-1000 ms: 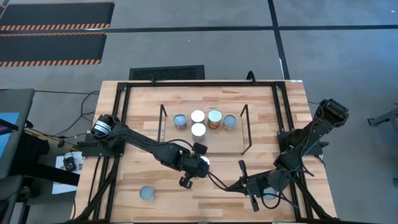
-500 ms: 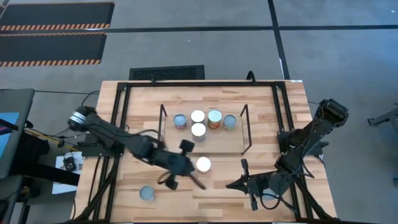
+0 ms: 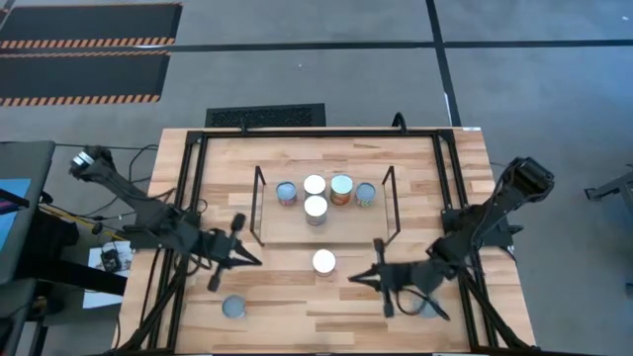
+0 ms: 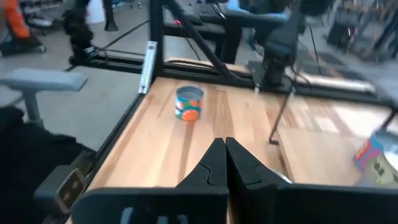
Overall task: Pick and place cans onto a shelf
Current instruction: Put the canned corn on the shelf
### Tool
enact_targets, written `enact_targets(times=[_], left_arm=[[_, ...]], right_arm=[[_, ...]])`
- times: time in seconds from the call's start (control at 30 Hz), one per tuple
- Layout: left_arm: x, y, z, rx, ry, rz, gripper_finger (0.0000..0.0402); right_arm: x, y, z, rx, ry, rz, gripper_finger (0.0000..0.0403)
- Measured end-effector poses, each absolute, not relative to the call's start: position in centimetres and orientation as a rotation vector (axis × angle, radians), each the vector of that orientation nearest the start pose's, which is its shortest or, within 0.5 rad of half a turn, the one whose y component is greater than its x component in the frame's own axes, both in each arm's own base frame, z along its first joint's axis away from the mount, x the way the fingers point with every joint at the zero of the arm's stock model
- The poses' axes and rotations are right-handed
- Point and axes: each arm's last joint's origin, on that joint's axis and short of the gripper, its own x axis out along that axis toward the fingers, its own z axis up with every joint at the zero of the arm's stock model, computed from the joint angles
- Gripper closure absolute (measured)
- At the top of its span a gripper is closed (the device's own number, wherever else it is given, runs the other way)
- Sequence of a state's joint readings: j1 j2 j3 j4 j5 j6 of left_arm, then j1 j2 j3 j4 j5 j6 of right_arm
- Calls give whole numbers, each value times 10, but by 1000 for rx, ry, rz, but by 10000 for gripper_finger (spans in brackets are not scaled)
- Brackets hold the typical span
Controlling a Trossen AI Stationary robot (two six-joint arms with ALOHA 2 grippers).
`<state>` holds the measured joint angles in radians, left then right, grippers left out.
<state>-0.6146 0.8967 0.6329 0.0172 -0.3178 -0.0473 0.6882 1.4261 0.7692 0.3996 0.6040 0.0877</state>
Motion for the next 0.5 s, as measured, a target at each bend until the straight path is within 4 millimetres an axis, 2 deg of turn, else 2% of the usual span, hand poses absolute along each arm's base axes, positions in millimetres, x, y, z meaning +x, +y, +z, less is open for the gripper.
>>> enact_targets(times=[0.13,0.23,0.4,0.5], left_arm=[[143,-95,260,53,208,-207,400],[130,-87,246,35,197,-183,400],[117,-76,223,5,193,-164,400],[112,-71,212,-18,191,-128,400]], right_arm=[[256,161,237,-21,245,70,398],[260,158,241,-37,282,61,398],[275,168,247,-92,373,61,392],[293,178,250,-81,452,46,381]])
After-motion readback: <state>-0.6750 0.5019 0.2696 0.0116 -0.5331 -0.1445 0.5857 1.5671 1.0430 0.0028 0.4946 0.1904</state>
